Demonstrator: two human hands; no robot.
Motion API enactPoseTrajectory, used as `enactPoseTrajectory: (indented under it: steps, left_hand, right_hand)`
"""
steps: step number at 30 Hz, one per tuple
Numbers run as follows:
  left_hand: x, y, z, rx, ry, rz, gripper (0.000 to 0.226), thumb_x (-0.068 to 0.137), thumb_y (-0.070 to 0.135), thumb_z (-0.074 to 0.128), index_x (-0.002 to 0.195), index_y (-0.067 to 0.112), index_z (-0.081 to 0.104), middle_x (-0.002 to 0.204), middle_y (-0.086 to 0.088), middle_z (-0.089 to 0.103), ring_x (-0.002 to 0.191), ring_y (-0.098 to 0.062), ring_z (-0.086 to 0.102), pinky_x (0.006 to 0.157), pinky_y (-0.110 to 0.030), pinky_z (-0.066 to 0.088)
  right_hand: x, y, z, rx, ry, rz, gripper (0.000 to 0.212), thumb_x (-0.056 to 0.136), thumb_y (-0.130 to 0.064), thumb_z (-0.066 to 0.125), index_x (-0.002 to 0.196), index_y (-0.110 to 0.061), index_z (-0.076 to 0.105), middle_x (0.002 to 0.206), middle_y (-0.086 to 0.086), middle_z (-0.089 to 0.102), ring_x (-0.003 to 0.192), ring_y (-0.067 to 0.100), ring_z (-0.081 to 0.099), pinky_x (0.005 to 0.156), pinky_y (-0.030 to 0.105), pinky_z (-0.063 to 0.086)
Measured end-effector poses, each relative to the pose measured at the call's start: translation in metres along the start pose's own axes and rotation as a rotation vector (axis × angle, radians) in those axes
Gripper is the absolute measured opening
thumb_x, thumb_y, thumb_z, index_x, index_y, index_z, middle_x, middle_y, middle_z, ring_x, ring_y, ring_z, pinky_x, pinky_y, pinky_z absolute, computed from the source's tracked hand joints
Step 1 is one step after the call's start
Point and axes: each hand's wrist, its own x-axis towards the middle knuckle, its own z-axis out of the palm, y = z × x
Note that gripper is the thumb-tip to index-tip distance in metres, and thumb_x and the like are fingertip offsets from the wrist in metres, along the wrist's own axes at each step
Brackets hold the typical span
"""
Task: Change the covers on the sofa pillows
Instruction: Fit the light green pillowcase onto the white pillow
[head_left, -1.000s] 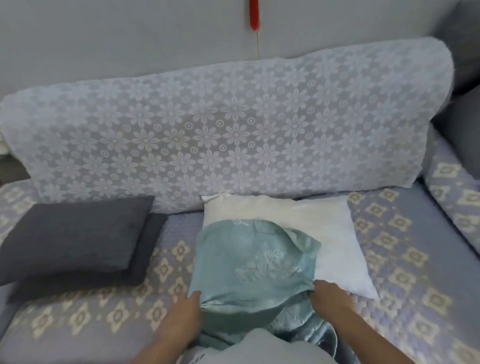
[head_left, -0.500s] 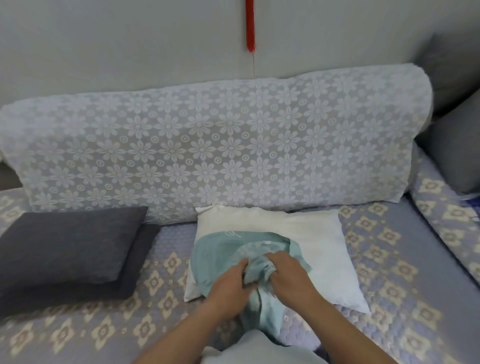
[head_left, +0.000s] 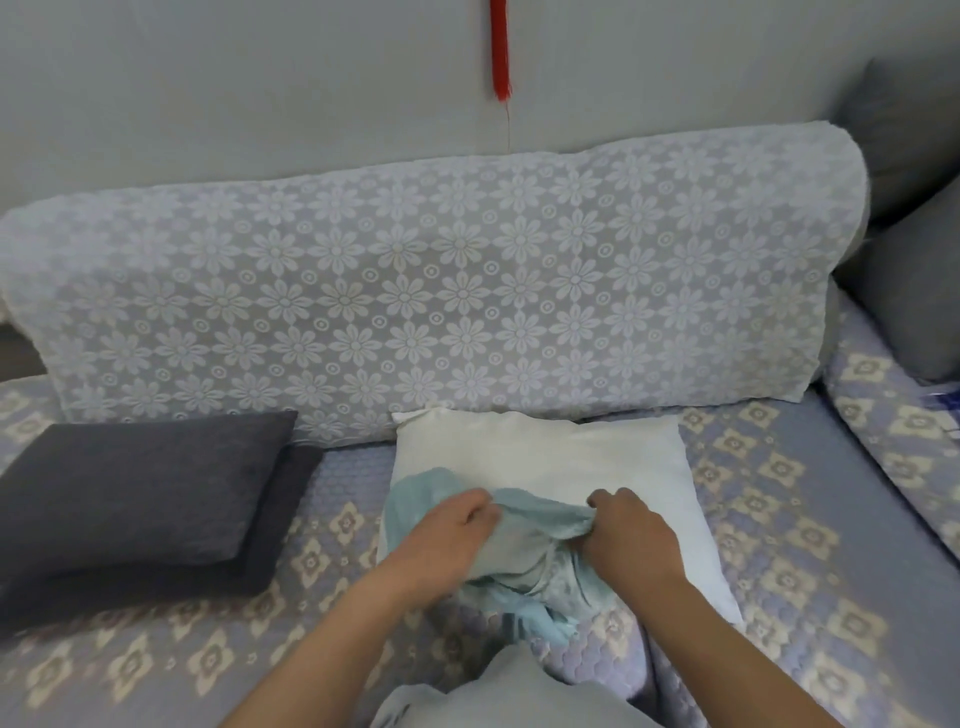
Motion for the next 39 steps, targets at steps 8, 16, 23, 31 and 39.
enactPoseTrajectory:
  steps: [8,16,23,31,39]
  left_hand:
    - [0.002,-0.017,-0.002,0.869,-0.039,-0.098,0.047,0.094,0.018,0.050,0.140,0.023,0.045,0.125,-0.007,0.061,0.111,-0.029,0.062,0.090,-0.036,0.049]
    - [0.015,0.005,-0.036,0.407,0.342,-0.081,0.016,0.091,0.013,0.044,0.081,0.015,0.057,0.081,0.001,0.063,0.076,-0.021,0.057,0.062,-0.034,0.043]
    - [0.013,0.011,-0.045,0.543,0.297,-0.041,0.025,0.099,0.032,0.050,0.075,0.029,0.058,0.074,0.006,0.063,0.067,-0.012,0.057,0.050,-0.027,0.034]
    - [0.007,0.033,-0.068,0.230,0.526,-0.004,0.023,0.092,0.009,0.046,0.081,0.020,0.063,0.077,0.004,0.063,0.072,-0.016,0.057,0.062,-0.037,0.043]
    - [0.000,0.035,-0.057,-0.181,0.308,-0.003,0.022,0.095,0.030,0.061,0.094,0.011,0.071,0.072,0.003,0.060,0.067,-0.009,0.051,0.064,-0.024,0.038]
  right_hand:
    - [0.011,-0.006,-0.014,0.016,-0.224,0.033,0.025,0.088,-0.038,0.057,0.071,-0.019,0.055,0.076,-0.003,0.061,0.070,0.016,0.062,0.056,0.025,0.042]
    - [0.002,-0.019,-0.057,0.596,-0.800,-0.076,0.038,0.065,-0.051,0.084,0.077,-0.017,0.069,0.072,0.004,0.054,0.068,0.019,0.050,0.064,0.034,0.040]
    - [0.005,-0.037,-0.084,1.093,-0.191,0.073,0.026,0.091,-0.011,0.046,0.097,-0.021,0.070,0.089,0.012,0.068,0.079,0.021,0.058,0.070,0.036,0.041]
    - [-0.007,-0.051,-0.098,0.610,-0.111,-0.142,0.024,0.081,-0.040,0.074,0.096,-0.029,0.060,0.089,-0.009,0.066,0.081,0.011,0.063,0.064,0.028,0.046]
    - [0.001,-0.054,-0.100,0.667,0.082,-0.038,0.034,0.086,0.006,0.038,0.083,-0.015,0.064,0.084,0.005,0.066,0.079,0.020,0.060,0.064,0.033,0.046]
